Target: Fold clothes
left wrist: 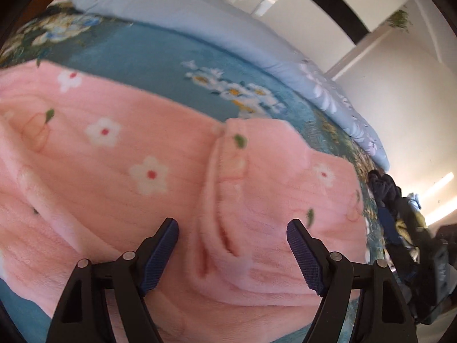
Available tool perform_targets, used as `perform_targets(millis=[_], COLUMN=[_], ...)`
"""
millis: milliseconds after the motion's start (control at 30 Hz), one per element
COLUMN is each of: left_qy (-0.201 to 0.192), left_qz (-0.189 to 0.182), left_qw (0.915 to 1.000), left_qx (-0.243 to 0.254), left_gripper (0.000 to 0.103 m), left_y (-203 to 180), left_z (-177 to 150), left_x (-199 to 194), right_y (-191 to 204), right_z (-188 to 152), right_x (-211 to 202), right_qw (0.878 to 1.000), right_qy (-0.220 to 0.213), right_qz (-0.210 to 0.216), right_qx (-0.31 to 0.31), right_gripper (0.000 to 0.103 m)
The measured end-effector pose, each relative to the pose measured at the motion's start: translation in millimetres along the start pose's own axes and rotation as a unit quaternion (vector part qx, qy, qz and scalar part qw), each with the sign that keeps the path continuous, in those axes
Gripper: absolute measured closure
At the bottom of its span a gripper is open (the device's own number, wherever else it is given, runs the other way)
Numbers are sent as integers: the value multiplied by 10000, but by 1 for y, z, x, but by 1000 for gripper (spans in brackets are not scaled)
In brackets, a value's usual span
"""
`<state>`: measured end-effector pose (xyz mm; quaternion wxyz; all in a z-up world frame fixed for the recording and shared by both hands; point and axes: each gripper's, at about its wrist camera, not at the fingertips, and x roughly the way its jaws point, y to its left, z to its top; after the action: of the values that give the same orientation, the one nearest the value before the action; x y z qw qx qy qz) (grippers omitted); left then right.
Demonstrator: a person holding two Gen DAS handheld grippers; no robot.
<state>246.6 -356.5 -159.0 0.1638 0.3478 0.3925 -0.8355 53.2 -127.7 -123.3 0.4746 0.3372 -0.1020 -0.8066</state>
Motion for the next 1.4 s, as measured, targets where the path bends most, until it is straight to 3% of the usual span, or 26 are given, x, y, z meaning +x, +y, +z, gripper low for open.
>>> perform_targets(millis=[33, 100, 233, 367, 400, 467, 533, 567, 667, 833, 933, 1000, 1067, 1133, 1167, 1200, 1300, 1333, 1400], left_qy=[-29, -81, -375, -1193, -1249, -1102, -680, -577, -514, -465, -434, -393, -499, -1001, -1328, -1718, -2620, -2729, -2635], left_qz=[3, 17, -150, -199, -190, -30, 442, 497, 136, 286, 120, -191, -369, -78, 144, 425, 984, 1134, 1316], left_qw=[10000, 10000, 9992, 9898, 9885, 9905, 9950, 9965, 9982, 9985, 9990, 9990, 9973, 9922, 9865, 9769, 9423, 9354, 9345], left_qx=[19, 9, -16, 750, 829, 824, 585, 350, -281, 42, 44, -115, -393, -744, -950, -1197, -1837, -1943, -1998], left_gripper=[46, 86, 88, 88, 88, 88, 88, 88, 84, 82, 74, 63, 59, 52, 43, 35, 26, 25, 25], left_y=[-2, -7, -16, -47, -48, -39, -13, 2, 38, 32, 30, 35, 54, 85, 103, 122, 176, 191, 212], left_z=[-1, 3, 10, 3, -3, -12, -16, -17, -19, -19, -20, -23, -26, -25, -25, -25, -27, -25, -18], left_x=[-1, 1, -12, -60, -65, -61, -37, -30, -20, -18, -32, -50, -74, -112, -133, -153, -196, -202, -202], right_y=[0, 1, 5, 8, 7, 5, 4, 4, 3, 2, 5, 7, 8, 6, 4, 3, 5, 5, 8], right_z=[-2, -6, -8, -9, -10, -12, -16, -18, -22, -31, -35, -37, -38, -37, -37, -37, -36, -36, -36], right_x=[2, 7, 11, 0, 1, 7, 16, 20, 28, 41, 47, 48, 48, 47, 46, 46, 44, 44, 44], right_qw=[10000, 9997, 9990, 9991, 9990, 9985, 9976, 9970, 9954, 9922, 9904, 9900, 9903, 9911, 9915, 9918, 9924, 9928, 9928], right_qy=[29, 135, 209, 19, 57, 265, 516, 630, 868, 1239, 1345, 1336, 1290, 1255, 1241, 1234, 1181, 1146, 1118], right_qz=[14, 183, 385, 400, 433, 473, 459, 439, 384, 108, -132, -212, -252, -229, -205, -185, -194, -210, -258], right_qx=[-35, 16, -31, -142, -106, 7, 73, 92, 92, -27, -281, -399, -445, -372, -320, -283, -278, -284, -333], right_gripper=[37, 37, 37, 37, 37, 37, 37, 37, 37, 37, 37, 37, 37, 37, 37, 37, 37, 37, 37])
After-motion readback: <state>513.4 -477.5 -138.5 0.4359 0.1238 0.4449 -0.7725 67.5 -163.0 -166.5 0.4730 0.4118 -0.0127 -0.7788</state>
